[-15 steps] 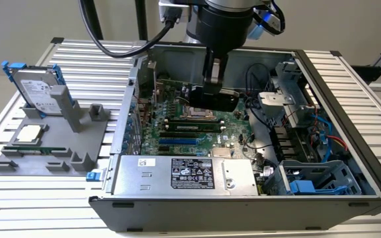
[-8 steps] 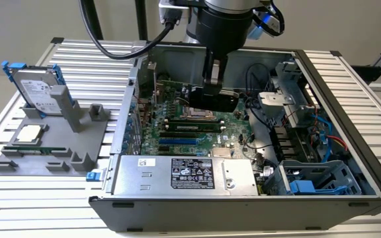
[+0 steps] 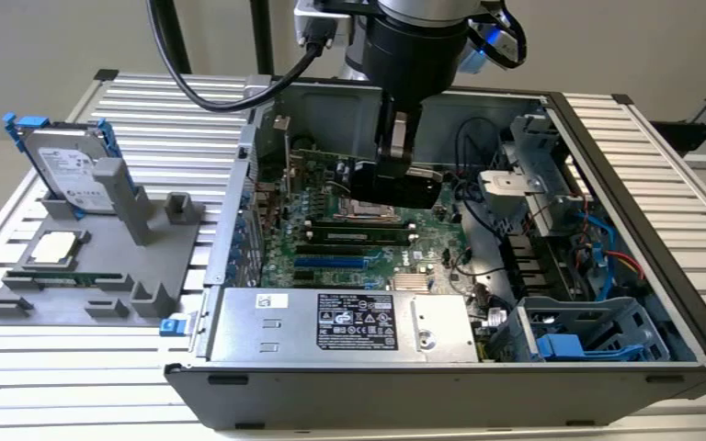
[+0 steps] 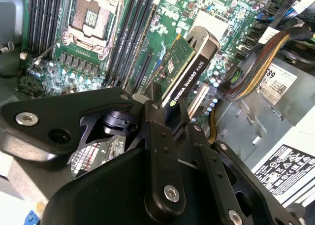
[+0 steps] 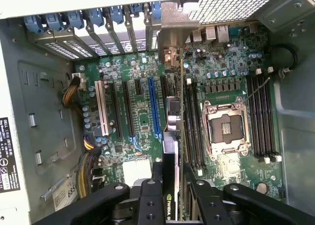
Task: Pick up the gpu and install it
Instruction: 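Insert the gpu into the slot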
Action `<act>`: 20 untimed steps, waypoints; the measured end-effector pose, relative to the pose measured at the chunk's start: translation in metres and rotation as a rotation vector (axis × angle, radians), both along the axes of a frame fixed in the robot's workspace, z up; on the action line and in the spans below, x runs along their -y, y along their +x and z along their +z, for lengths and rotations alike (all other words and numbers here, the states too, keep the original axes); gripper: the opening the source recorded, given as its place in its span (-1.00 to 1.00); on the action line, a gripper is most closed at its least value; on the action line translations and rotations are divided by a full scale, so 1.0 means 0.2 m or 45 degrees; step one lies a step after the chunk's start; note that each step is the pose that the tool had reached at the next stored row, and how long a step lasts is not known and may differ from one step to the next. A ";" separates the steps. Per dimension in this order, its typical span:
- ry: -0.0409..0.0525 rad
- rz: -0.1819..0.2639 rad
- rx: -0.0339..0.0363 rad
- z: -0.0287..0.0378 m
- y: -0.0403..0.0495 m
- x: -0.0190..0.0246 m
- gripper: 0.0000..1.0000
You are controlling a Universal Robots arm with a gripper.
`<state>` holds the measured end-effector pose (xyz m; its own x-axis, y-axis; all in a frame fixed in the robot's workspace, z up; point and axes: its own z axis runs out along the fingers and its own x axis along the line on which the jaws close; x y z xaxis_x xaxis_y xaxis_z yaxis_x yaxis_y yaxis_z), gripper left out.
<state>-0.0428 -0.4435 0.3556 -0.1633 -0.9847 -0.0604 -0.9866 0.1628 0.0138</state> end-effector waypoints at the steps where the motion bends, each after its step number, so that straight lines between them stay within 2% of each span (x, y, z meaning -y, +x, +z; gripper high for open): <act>1: 0.000 0.000 0.0000 0.000 0.000 0.000 -1.00; 7: 0.000 0.007 0.0005 -0.003 -0.001 0.000 -1.00; 12: 0.000 0.099 0.0003 -0.013 -0.001 0.000 -1.00; 18: -0.001 0.115 0.0003 -0.054 -0.002 0.011 -1.00; 20: -0.006 0.115 0.0000 -0.066 -0.004 0.013 -1.00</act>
